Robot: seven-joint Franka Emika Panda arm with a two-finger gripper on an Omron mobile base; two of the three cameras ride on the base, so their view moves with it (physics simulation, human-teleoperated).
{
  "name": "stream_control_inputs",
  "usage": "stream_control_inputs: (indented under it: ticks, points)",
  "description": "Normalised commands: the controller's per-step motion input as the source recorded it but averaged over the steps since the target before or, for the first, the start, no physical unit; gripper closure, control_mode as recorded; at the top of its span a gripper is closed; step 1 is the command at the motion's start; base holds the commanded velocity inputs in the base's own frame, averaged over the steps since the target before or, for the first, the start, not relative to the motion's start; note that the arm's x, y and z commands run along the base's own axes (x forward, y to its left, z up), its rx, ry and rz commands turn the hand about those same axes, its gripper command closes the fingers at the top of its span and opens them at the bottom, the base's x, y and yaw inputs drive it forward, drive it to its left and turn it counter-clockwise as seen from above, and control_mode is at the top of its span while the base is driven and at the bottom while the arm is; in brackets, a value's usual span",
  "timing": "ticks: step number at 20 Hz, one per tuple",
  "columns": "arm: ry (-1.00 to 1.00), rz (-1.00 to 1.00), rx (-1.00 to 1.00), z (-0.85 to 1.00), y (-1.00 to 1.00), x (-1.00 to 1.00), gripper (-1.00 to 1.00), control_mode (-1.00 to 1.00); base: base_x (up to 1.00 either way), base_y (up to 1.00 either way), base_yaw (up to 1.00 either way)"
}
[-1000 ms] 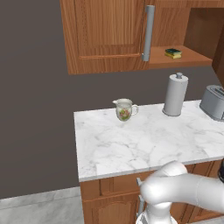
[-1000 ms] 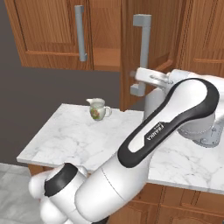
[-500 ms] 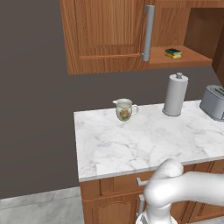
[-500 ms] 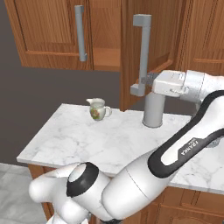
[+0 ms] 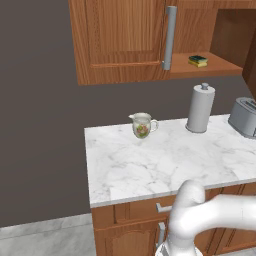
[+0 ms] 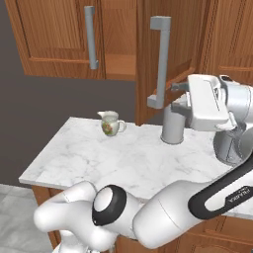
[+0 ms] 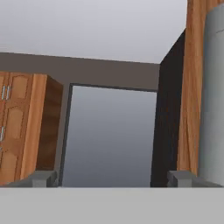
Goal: Pick the sponge and sponge from the cabinet and place them on the counter.
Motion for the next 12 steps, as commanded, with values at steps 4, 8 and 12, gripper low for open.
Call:
stream_control_inputs:
  ticks: [4, 8, 12]
  points:
    - [-0.24, 0.08, 0.00, 0.00, 0.10, -0.71, -1.00, -1.00, 0.00, 0.00, 0.00]
    - [-0.16, 0.01, -0.02, 0.00, 0.35, -0.62, -1.00, -1.00, 0.00, 0.00, 0.00]
    - [-0.07, 0.00, -0.09, 0.00, 0.65, -0.49, -1.00, -1.00, 0.00, 0.00, 0.00]
